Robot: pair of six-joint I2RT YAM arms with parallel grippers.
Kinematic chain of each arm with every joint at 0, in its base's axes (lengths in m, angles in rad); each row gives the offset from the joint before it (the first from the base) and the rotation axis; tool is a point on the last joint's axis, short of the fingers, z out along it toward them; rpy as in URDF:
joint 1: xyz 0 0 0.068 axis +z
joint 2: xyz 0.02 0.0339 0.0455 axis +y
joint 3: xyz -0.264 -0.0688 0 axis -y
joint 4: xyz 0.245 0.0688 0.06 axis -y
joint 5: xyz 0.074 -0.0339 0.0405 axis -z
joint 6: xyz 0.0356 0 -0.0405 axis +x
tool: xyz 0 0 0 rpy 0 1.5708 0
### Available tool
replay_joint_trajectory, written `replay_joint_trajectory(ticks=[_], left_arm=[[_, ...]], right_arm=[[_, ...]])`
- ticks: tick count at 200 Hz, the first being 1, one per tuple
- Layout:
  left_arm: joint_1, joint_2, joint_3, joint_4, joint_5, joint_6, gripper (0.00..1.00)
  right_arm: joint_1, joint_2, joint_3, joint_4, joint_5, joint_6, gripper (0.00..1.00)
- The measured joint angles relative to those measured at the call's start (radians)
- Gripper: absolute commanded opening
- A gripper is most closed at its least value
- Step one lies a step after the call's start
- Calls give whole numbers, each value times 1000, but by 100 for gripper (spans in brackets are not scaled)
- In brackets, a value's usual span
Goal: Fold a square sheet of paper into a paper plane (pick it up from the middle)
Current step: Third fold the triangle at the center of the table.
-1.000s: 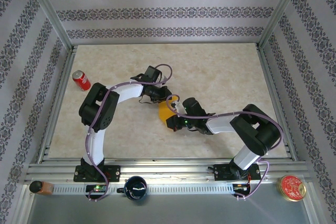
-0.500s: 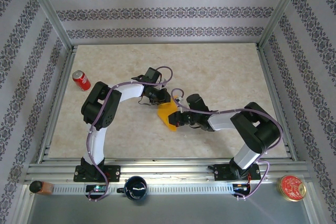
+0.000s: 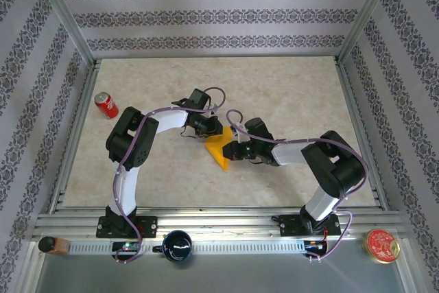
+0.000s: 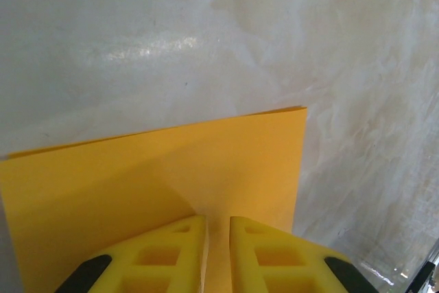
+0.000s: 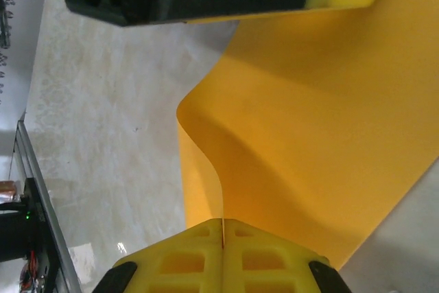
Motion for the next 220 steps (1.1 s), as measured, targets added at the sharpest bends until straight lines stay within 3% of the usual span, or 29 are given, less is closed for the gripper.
replay_joint_trajectory(ticks=[64,220], left_arm=[[0,-21,-27,3,-1,-15,17],[0,-23,-32,6,-1,-30,17]], right_arm=[[0,0,68,-177,64,-58,0],[0,11,100,-245,84,-95,0]])
